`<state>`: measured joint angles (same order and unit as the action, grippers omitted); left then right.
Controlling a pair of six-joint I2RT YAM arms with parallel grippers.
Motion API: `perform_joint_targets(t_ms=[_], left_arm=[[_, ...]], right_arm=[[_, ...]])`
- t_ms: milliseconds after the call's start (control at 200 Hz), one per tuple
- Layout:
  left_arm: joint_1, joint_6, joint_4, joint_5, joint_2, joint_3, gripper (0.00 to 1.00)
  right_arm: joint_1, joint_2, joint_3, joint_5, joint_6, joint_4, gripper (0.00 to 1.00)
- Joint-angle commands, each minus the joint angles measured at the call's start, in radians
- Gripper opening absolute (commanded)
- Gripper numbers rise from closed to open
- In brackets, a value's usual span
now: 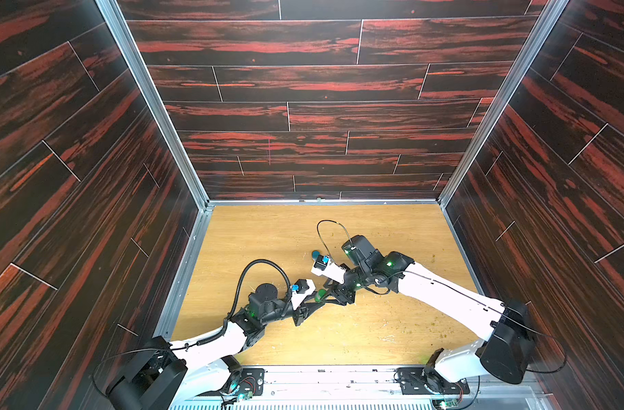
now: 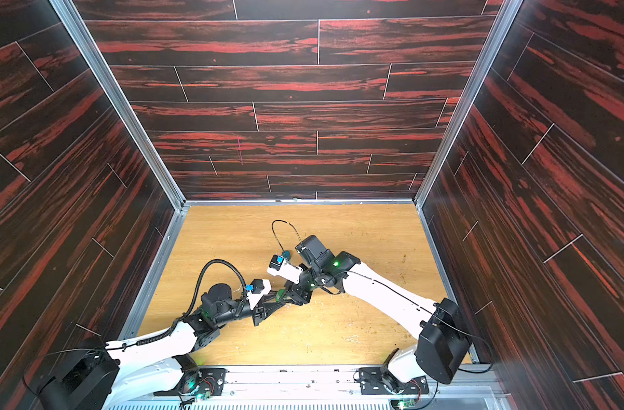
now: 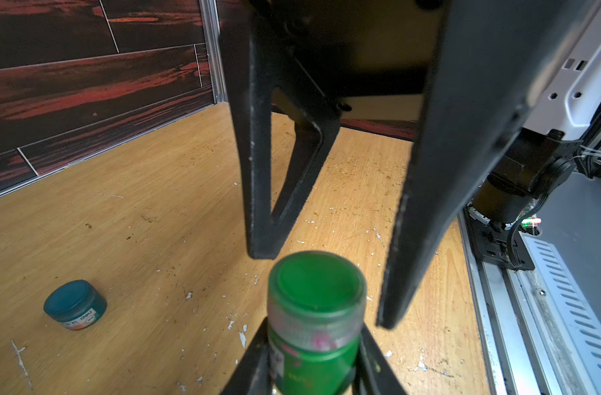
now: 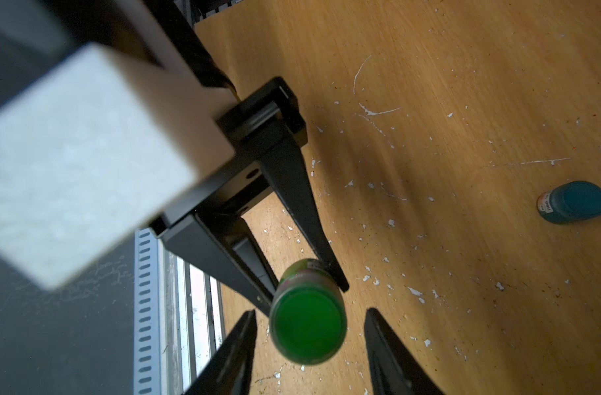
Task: Close the paint jar lid
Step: Screw the lid onto the paint jar.
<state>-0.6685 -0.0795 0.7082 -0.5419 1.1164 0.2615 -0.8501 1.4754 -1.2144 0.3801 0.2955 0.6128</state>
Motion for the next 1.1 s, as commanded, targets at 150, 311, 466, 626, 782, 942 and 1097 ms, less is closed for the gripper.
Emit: perform_joint_targets(t_ms=[150, 311, 466, 626, 782, 942, 1097], left_arm=[[0.004, -0.008, 0.008, -0.001, -0.006, 0.012, 0.27], [0.003, -0.008, 0.011, 0.002, -0.003, 0.012, 0.27], [0.004, -0.008, 0.015, 0.005, 0.002, 0.013, 0.27], [0.003, -0.014, 0.024, 0.035, 0.006, 0.016, 0.27], [0.003, -0.022, 0.063, 0.096, 0.008, 0.019, 0.27], [0.003, -0.043, 0.086, 0.160, 0.017, 0.040, 0.26], [0.003, -0.043, 0.141, 0.211, 0.050, 0.063, 0.26]], right_arm=[[-0.014, 0.035, -0.031, -0.007, -0.013, 0.018, 0.45], [-0.016, 0.043, -0.035, -0.014, -0.019, 0.024, 0.35], [-0.017, 0.046, -0.039, -0.015, -0.043, 0.024, 0.30], [-0.017, 0.058, -0.047, -0.024, -0.109, 0.022, 0.27], [-0.019, 0.078, -0.067, -0.075, -0.213, 0.028, 0.22], [-0.025, 0.121, -0.124, -0.148, -0.397, 0.059, 0.17], [-0.048, 0.180, -0.212, -0.223, -0.586, 0.134, 0.12]])
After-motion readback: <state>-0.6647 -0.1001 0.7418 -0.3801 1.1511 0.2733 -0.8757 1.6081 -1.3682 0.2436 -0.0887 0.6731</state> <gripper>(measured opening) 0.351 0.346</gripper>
